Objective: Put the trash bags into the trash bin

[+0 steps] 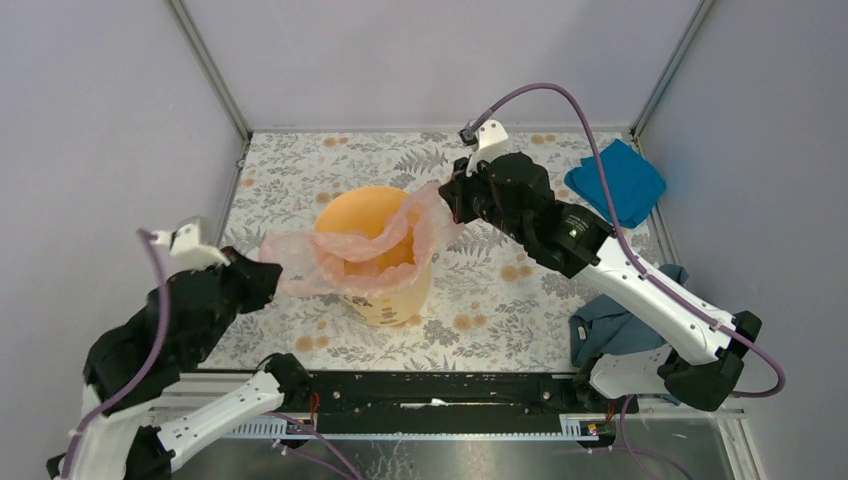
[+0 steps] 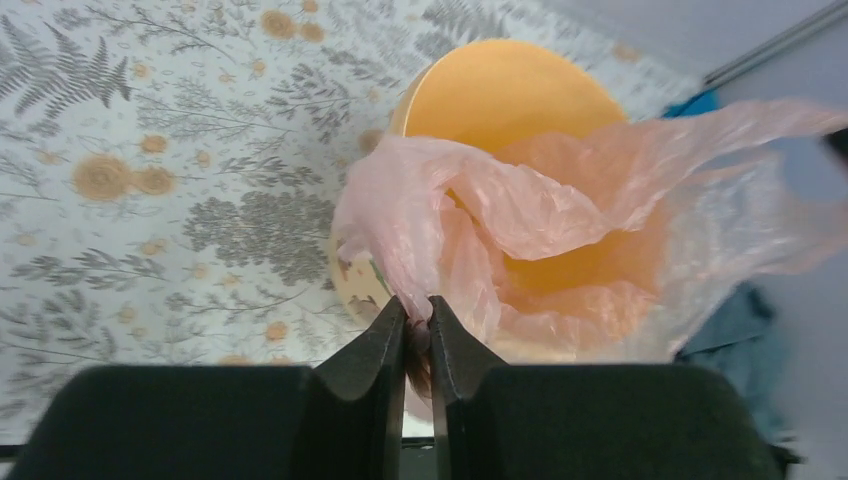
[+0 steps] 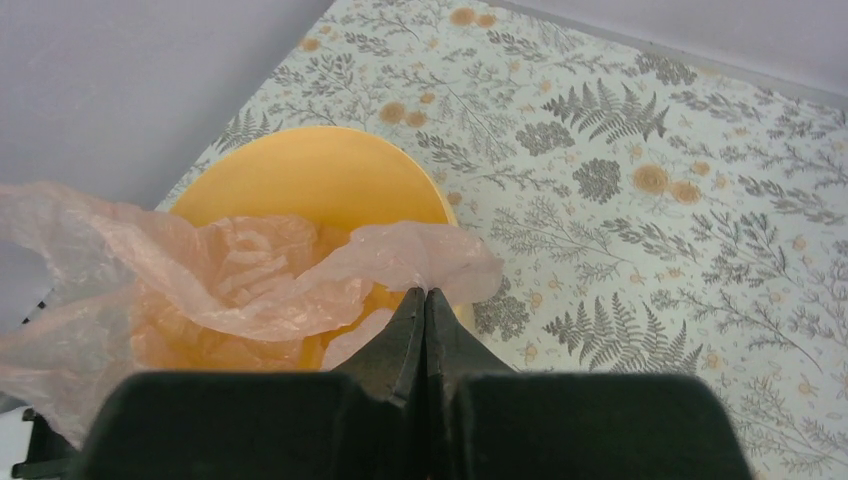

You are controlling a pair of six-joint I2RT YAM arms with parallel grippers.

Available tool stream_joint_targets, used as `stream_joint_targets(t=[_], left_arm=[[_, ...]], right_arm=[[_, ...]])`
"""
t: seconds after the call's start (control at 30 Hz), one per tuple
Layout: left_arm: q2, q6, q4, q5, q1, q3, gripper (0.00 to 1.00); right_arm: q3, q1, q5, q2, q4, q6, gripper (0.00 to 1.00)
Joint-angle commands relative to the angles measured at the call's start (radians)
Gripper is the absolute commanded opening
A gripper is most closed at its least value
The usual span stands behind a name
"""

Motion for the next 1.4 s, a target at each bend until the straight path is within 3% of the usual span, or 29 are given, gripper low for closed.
stream_joint_targets(t=[0.0, 0.07, 0.17, 0.3, 0.4, 0.73, 0.97, 1.13, 1.27, 1.37], left_arm=[[-0.129, -0.130, 0.117, -0.011, 0.004, -0.118, 0.15], [-0.148, -0.176, 0.118, -0.005, 0.004, -0.175, 0.13], [-0.142, -0.243, 0.110, -0.003, 0.004, -0.246, 0.07], [-0.141, -0.287, 0.095, -0.017, 0.003, -0.279, 0.06], [-0.150, -0.282, 0.093, -0.028, 0.003, -0.279, 0.06], [-0.156, -0.294, 0.040, -0.041, 0.003, -0.288, 0.06], [-0.148, -0.361, -0.075, -0.110, 0.003, -0.248, 0.05], [-0.152, -0.366, -0.093, -0.122, 0.003, -0.246, 0.04], [-0.146, -0.383, -0.130, -0.146, 0.003, -0.236, 0.04], [-0.143, -0.396, -0.149, -0.170, 0.002, -0.223, 0.03]], right_arm=[[-0.046, -0.034, -0.028, -0.024, 0.013, 0.041, 0.00], [-0.066, -0.042, -0.046, -0.016, 0.024, 0.033, 0.02], [-0.066, -0.044, -0.091, 0.001, -0.006, 0.014, 0.32], [0.006, -0.043, -0.123, 0.023, -0.157, 0.067, 0.82], [-0.015, -0.043, -0.168, -0.002, -0.186, 0.121, 0.99], [-0.250, -0.058, -0.054, -0.137, 0.016, 0.250, 1.00], [-0.391, -0.061, -0.168, -0.249, 0.224, 0.199, 1.00], [-0.467, -0.071, -0.113, -0.285, 0.281, 0.336, 0.99], [-0.518, -0.080, -0.103, -0.253, 0.364, 0.432, 0.90], [-0.527, -0.080, -0.090, -0.226, 0.399, 0.439, 0.88]])
